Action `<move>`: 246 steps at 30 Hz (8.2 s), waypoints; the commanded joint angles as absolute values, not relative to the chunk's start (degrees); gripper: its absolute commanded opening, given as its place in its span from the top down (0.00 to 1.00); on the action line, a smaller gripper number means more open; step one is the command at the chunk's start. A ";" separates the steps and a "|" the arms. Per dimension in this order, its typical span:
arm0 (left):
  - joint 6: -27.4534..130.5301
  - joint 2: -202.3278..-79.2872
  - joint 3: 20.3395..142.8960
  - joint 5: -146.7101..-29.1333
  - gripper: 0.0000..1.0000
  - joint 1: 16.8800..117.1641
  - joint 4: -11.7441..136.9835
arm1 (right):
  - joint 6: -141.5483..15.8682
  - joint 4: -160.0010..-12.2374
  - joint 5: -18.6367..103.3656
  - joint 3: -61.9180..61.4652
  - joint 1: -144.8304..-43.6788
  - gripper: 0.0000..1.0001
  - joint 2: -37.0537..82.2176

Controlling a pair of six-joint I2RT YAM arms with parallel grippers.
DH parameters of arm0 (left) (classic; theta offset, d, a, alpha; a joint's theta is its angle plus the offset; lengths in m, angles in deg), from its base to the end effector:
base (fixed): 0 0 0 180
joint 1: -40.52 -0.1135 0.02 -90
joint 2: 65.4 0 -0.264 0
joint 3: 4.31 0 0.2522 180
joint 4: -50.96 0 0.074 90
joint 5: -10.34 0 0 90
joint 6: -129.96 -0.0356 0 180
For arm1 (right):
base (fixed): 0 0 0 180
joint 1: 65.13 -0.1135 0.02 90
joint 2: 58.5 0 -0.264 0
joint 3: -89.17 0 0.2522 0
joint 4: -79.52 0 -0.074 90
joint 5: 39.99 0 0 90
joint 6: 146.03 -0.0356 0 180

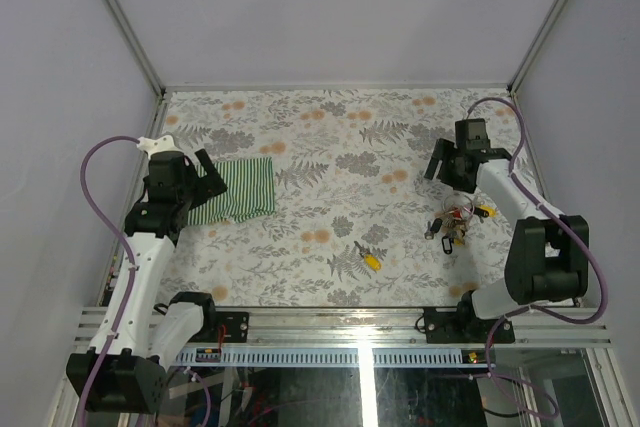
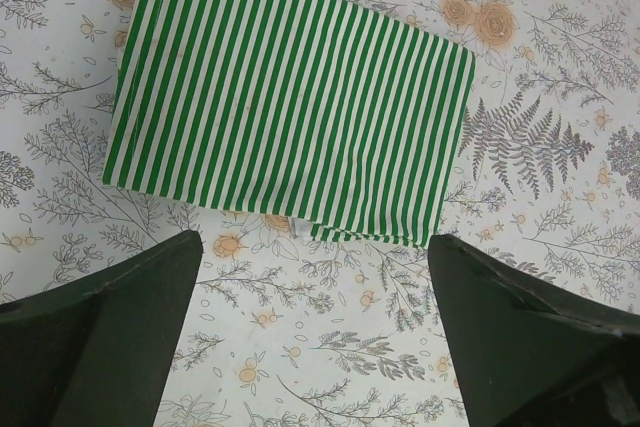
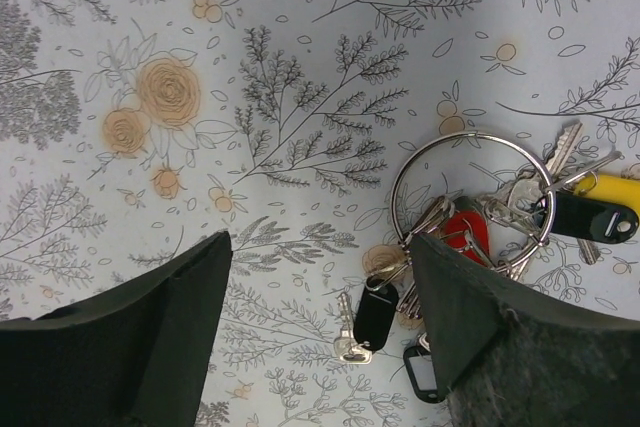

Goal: Put the keys on the keyring

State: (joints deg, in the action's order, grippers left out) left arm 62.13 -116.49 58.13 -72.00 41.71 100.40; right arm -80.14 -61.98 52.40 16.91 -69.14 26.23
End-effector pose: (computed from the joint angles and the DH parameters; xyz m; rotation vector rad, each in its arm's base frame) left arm 0.1875 0.0009 0.3011 -0.4771 2.1780 -0.0735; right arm 0.3103 0.0203 0.2368 0.4483 2.4252 0.1624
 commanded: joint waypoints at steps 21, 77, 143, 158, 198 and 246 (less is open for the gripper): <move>61.04 -117.95 57.88 -73.72 0.00 41.65 97.70 | -81.64 -69.12 44.78 14.94 -63.72 0.40 42.88; 77.61 -117.12 45.33 -88.75 0.00 61.31 67.97 | -83.64 -82.40 34.91 27.88 -93.19 1.00 19.86; 74.92 -122.92 44.15 -78.38 0.03 75.59 67.13 | -93.01 -69.20 52.33 12.91 -98.61 1.00 42.53; 76.66 -134.59 42.18 -88.00 0.20 78.03 45.38 | -101.63 -78.94 46.47 21.38 -98.53 1.00 27.84; 73.26 -131.96 34.08 -68.87 0.33 85.22 45.72 | -96.31 -69.85 50.69 14.24 -99.91 0.77 34.19; 77.76 -134.45 31.75 -73.91 0.28 85.23 37.71 | -93.49 -61.20 62.98 2.83 -108.72 1.00 48.46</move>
